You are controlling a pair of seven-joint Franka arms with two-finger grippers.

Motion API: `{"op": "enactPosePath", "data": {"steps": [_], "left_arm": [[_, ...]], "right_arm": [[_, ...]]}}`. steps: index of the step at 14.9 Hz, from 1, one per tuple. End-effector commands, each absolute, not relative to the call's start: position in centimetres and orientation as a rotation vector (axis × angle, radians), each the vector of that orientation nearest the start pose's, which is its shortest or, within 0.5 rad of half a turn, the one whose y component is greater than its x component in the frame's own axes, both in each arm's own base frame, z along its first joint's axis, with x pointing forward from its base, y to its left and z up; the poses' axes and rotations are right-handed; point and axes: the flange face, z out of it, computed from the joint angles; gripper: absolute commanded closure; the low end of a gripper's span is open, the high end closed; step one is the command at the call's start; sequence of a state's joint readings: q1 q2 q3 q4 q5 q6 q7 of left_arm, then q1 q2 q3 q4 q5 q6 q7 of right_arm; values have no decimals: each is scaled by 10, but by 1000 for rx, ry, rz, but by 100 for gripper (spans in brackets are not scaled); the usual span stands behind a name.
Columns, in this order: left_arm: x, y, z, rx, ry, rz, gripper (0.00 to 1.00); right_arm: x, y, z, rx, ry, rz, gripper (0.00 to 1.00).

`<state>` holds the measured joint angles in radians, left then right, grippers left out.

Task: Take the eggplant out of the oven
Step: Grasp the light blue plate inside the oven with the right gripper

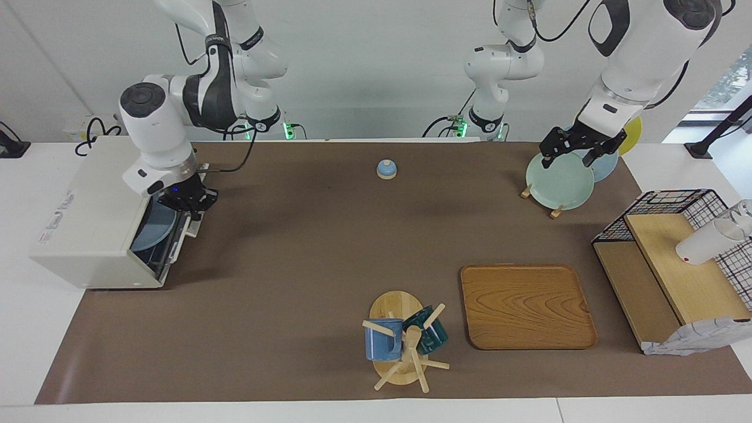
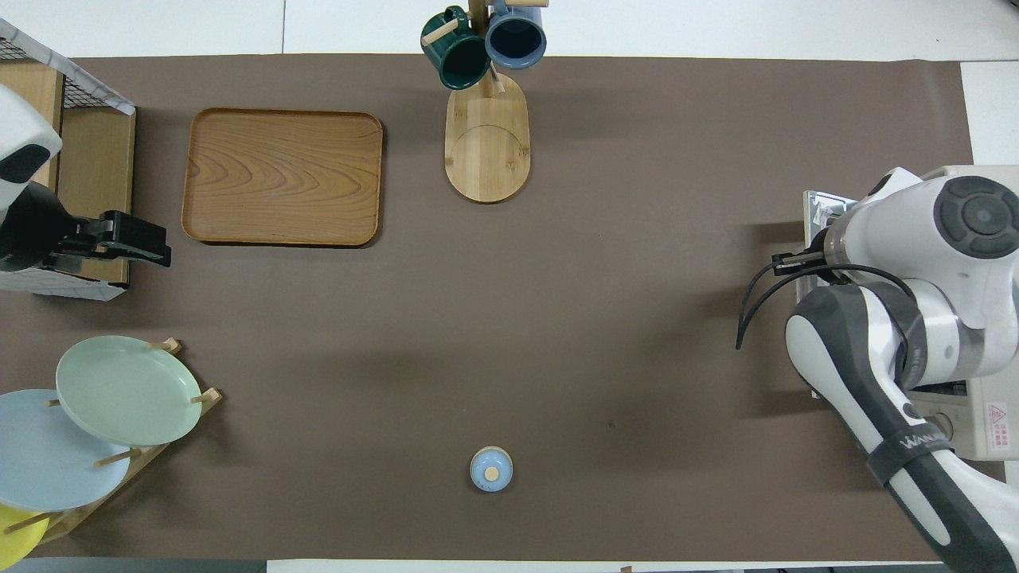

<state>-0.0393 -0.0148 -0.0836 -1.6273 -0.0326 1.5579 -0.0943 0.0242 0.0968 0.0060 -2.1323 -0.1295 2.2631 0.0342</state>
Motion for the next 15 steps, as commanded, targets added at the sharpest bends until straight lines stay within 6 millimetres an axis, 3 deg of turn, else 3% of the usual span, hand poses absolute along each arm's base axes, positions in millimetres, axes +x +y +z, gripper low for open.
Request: {"op": "enactPosePath", "data": {"steps": [1, 6, 9, 11, 13, 15], "left_arm": [[536, -68, 607, -3160, 53, 96, 0], [536, -68, 607, -3160, 53, 94, 0], [536, -68, 608, -3160, 53, 94, 0], [536, -68, 607, -3160, 53, 94, 0], [536, -68, 607, -3160, 53, 96, 0], [536, -68, 608, -3160, 53, 94, 0]], "right_arm": [[563, -2, 344, -3241, -75, -69, 100], [566, 13, 316, -3163, 24, -23, 100], [571, 30, 324, -3162, 24, -22, 100], [576, 31, 343, -3164, 36, -8, 100], [580, 26, 374, -3174, 48, 40, 65], [574, 16, 392, -3190, 73, 85, 64]]}}
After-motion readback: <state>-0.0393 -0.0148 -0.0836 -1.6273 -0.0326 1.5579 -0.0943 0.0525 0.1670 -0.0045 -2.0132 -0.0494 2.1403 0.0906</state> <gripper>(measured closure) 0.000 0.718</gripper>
